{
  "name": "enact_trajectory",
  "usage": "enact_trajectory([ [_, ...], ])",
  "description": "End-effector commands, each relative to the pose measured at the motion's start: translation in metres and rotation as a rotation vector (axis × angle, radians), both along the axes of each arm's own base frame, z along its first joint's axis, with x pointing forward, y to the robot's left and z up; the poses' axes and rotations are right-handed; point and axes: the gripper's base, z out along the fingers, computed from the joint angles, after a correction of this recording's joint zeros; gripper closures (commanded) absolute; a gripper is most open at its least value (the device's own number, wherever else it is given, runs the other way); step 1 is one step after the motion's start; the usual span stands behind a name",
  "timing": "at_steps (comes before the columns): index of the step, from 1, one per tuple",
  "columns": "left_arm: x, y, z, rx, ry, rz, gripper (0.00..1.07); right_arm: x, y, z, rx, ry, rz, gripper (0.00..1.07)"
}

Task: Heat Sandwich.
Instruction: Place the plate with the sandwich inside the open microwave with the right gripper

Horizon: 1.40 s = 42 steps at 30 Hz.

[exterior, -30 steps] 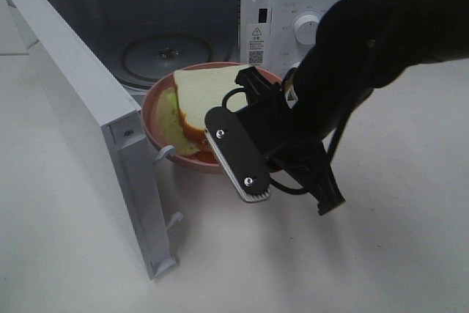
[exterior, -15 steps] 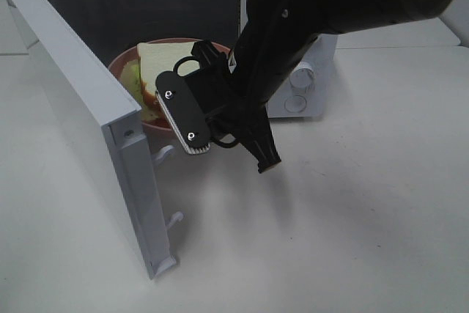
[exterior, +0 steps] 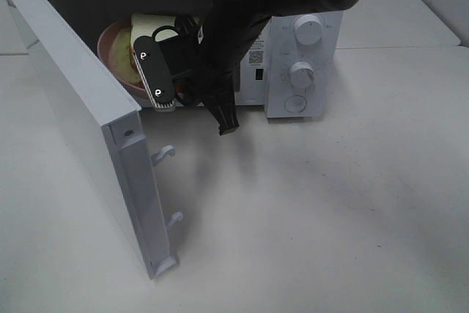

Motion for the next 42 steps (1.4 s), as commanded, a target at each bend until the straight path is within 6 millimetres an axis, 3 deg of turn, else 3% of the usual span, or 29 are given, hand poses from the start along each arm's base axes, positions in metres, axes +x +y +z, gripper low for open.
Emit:
enact_trajectory([
  [1,-0.003,0.0,0.0,0.0,-0.033,-0.006,0.37,0.016,0.006,0.005,0.052,-0.023,-0.045,1.07],
  [12,-0.003,0.0,0.0,0.0,-0.033,-0.006,0.37,0.043,0.028,-0.005,0.081,-0.053,-0.047,1.07],
  [21,-0.003,0.0,0.0,0.0,-0.033,-0.006,0.37,0.066,0.03,-0.006,0.109,-0.112,-0.065,1.07],
  [42,-0.003,0.0,0.0,0.0,-0.033,-0.006,0.37,0.074,0.035,-0.02,0.165,-0.103,-0.131,1.07],
])
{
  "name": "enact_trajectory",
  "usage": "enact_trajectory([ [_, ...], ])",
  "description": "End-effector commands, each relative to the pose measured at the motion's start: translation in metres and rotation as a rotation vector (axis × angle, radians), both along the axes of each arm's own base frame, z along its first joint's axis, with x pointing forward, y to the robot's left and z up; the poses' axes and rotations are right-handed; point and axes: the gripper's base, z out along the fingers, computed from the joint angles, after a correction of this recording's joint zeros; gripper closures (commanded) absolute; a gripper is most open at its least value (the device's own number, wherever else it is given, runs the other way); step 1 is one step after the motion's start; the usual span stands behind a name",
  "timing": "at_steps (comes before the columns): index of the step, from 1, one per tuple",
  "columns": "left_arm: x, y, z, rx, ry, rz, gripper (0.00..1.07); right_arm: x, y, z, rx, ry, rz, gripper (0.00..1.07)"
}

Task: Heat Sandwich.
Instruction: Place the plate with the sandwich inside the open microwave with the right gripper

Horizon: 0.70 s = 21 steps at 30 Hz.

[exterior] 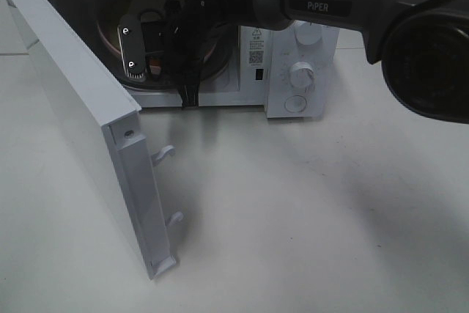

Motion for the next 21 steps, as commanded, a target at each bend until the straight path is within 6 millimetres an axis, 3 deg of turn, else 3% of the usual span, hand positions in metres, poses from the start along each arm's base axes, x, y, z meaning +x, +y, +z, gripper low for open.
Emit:
enact_trajectory([
  [1,-0.003,0.0,0.0,0.0,-0.033,-0.006,0.37,0.003,0.001,0.003,0.02,-0.027,-0.007,1.07],
  [21,-0.003,0.0,0.0,0.0,-0.033,-0.006,0.37,0.004,0.002,-0.013,0.021,0.014,-0.039,1.07],
])
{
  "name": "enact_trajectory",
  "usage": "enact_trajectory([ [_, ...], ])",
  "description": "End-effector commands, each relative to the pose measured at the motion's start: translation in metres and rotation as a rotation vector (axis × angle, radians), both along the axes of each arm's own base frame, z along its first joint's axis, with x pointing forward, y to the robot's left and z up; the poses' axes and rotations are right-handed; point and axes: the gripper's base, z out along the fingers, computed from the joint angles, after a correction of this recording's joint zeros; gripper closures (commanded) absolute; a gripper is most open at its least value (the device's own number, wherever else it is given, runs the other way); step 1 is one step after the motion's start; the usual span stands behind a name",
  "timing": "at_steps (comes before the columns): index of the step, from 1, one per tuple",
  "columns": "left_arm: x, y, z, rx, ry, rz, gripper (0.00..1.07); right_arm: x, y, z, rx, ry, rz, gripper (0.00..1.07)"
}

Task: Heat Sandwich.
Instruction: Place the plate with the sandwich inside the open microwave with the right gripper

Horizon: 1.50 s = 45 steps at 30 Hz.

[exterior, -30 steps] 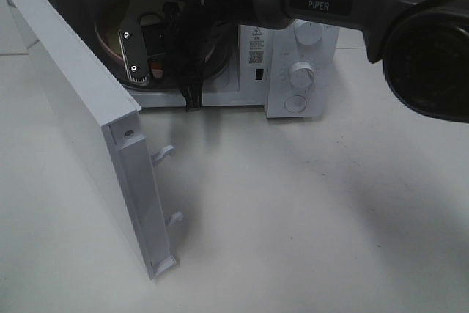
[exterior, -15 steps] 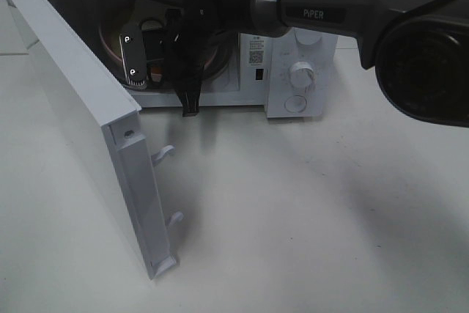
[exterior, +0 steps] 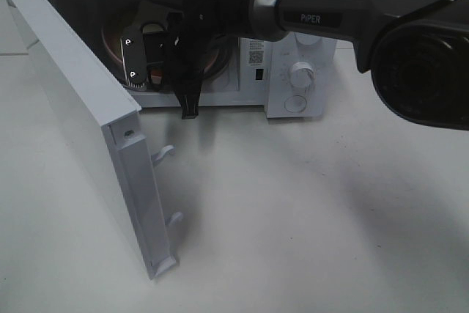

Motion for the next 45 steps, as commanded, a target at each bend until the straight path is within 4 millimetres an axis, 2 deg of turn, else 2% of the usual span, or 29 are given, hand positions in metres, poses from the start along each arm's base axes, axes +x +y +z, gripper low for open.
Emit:
enact_trajectory([
  [1,-0.003,0.0,0.0,0.0,-0.033,-0.006,0.37,0.002,0.001,0.003,0.024,-0.014,-0.016,1.07],
  [5,-0.003,0.0,0.0,0.0,-0.033,-0.006,0.37,0.003,0.002,0.004,0.041,-0.021,-0.026,1.07],
  [10,-0.003,0.0,0.0,0.0,-0.033,-0.006,0.37,0.005,0.003,0.008,0.1,-0.022,-0.084,0.98],
  [13,-0.003,0.0,0.0,0.0,-0.033,-0.006,0.37,0.005,0.003,0.012,0.153,-0.008,-0.141,0.82],
  [14,-0.003,0.0,0.0,0.0,-0.033,-0.006,0.37,0.005,0.003,0.012,0.153,-0.008,-0.141,0.82],
  [15,-0.003,0.0,0.0,0.0,-0.033,-0.006,0.37,0.005,0.003,0.014,0.163,-0.006,-0.152,0.72],
  [17,-0.003,0.0,0.0,0.0,-0.033,-0.006,0.37,0.005,0.003,0.017,0.165,-0.011,-0.15,0.62],
  [18,-0.003,0.0,0.0,0.0,-0.033,-0.006,0.37,0.005,0.003,0.017,0.165,-0.011,-0.15,0.62],
  [20,-0.003,0.0,0.0,0.0,-0.033,-0.006,0.37,0.005,0.003,0.022,0.171,-0.017,-0.15,0.55],
  [27,-0.003,0.0,0.0,0.0,-0.033,-0.006,0.37,-0.001,-0.001,0.027,0.164,-0.005,-0.153,0.54],
  [36,-0.003,0.0,0.0,0.0,-0.033,-0.006,0.37,-0.019,-0.012,0.043,0.178,0.144,-0.272,0.54],
  [45,-0.003,0.0,0.0,0.0,-0.033,-0.006,0.37,-0.038,-0.015,0.048,0.159,0.269,-0.336,0.54],
])
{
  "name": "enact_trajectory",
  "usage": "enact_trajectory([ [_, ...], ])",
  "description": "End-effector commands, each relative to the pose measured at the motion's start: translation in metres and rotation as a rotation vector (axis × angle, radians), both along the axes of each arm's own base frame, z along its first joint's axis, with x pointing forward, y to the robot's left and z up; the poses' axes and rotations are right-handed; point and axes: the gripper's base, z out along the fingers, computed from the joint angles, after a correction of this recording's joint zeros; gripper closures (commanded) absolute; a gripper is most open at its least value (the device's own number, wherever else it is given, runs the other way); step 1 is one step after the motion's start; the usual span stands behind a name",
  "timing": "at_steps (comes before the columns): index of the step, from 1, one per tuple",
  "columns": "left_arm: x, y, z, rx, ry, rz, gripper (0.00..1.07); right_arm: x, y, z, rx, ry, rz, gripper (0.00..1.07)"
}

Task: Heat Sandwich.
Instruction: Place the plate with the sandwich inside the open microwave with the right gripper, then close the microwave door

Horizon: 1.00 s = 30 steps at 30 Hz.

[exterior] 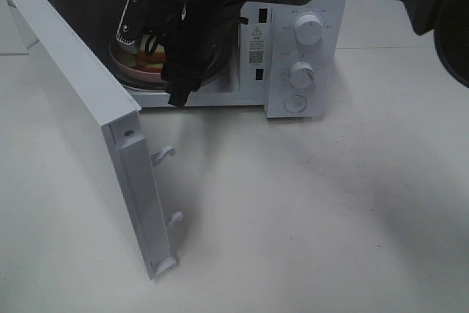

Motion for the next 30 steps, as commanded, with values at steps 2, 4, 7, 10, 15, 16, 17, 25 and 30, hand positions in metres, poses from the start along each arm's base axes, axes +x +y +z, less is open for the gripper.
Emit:
enact_trajectory([
  [2,-0.003,0.0,0.0,0.0,-0.033,-0.006,0.37,-0.014,0.001,0.002,0.021,0.069,-0.03,0.54],
  [4,-0.003,0.0,0.0,0.0,-0.033,-0.006,0.37,-0.021,0.0,0.002,0.017,0.085,-0.027,0.54],
  [7,-0.003,0.0,0.0,0.0,-0.033,-0.006,0.37,-0.029,-0.006,0.007,0.014,0.102,-0.041,0.54],
  [10,-0.003,0.0,0.0,0.0,-0.033,-0.006,0.37,-0.042,-0.013,0.019,-0.004,0.133,-0.063,0.54],
  [15,-0.003,0.0,0.0,0.0,-0.033,-0.006,0.37,-0.054,-0.024,0.028,-0.024,0.198,-0.132,0.54],
  [16,-0.003,0.0,0.0,0.0,-0.033,-0.006,0.37,-0.057,-0.026,0.03,-0.025,0.216,-0.156,0.54],
  [17,-0.003,0.0,0.0,0.0,-0.033,-0.006,0.37,-0.062,-0.03,0.036,-0.017,0.256,-0.224,0.54],
  [25,-0.003,0.0,0.0,0.0,-0.033,-0.006,0.37,-0.078,-0.044,0.058,0.035,0.346,-0.446,0.54],
  [30,-0.003,0.0,0.0,0.0,-0.033,-0.006,0.37,-0.095,-0.061,0.07,0.066,0.406,-0.652,0.54],
])
